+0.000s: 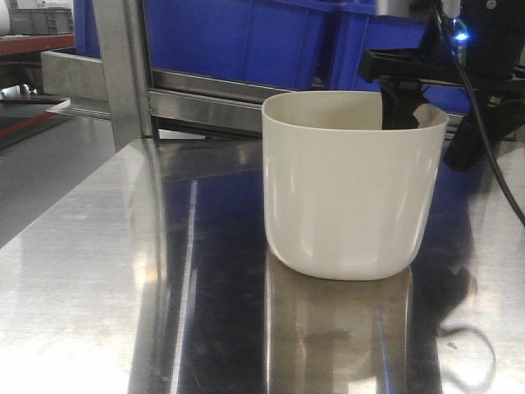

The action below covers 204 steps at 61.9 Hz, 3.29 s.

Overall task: Move white bin to right shelf second layer
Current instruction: 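Lower the right gripper onto the white bin's rim and close it, then lift the white bin off the table with the right gripper, then drive the base away from the table holding the bin in the right gripper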

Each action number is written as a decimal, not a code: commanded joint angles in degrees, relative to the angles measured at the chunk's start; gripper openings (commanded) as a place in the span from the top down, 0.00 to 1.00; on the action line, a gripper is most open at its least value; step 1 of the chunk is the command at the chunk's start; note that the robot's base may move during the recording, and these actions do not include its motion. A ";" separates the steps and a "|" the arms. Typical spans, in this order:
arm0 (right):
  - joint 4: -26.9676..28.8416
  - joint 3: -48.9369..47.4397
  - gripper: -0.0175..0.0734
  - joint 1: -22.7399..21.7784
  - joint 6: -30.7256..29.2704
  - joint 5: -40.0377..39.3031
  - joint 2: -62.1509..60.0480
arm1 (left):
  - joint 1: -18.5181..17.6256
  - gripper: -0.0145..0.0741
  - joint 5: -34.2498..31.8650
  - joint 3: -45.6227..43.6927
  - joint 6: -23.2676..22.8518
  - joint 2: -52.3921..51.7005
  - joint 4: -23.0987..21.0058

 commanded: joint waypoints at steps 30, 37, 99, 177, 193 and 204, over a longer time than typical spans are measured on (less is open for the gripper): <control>-0.06 -2.16 0.75 0.16 -0.57 -6.50 -10.36 | -0.16 0.74 -4.87 2.11 -0.15 -0.80 -0.35; -1.23 -2.16 0.75 0.16 -0.57 -7.80 -15.95 | -0.16 0.74 -4.87 2.11 -0.15 -0.80 -0.35; 3.68 32.87 0.75 -12.71 -0.57 -20.22 -66.38 | -0.16 0.74 -4.87 2.11 -0.15 -0.80 -0.35; 3.68 32.87 0.75 -12.71 -0.57 -20.11 -66.38 | -0.16 0.74 -4.87 2.11 -0.15 -0.80 -0.35; 3.68 32.87 0.75 -12.71 -0.57 -20.11 -66.38 | -0.16 0.74 -4.87 2.11 -0.15 -0.80 -0.35; 3.68 32.87 0.75 -12.71 -0.57 -20.11 -66.38 | -0.16 0.74 -4.87 2.11 -0.15 -0.80 -0.35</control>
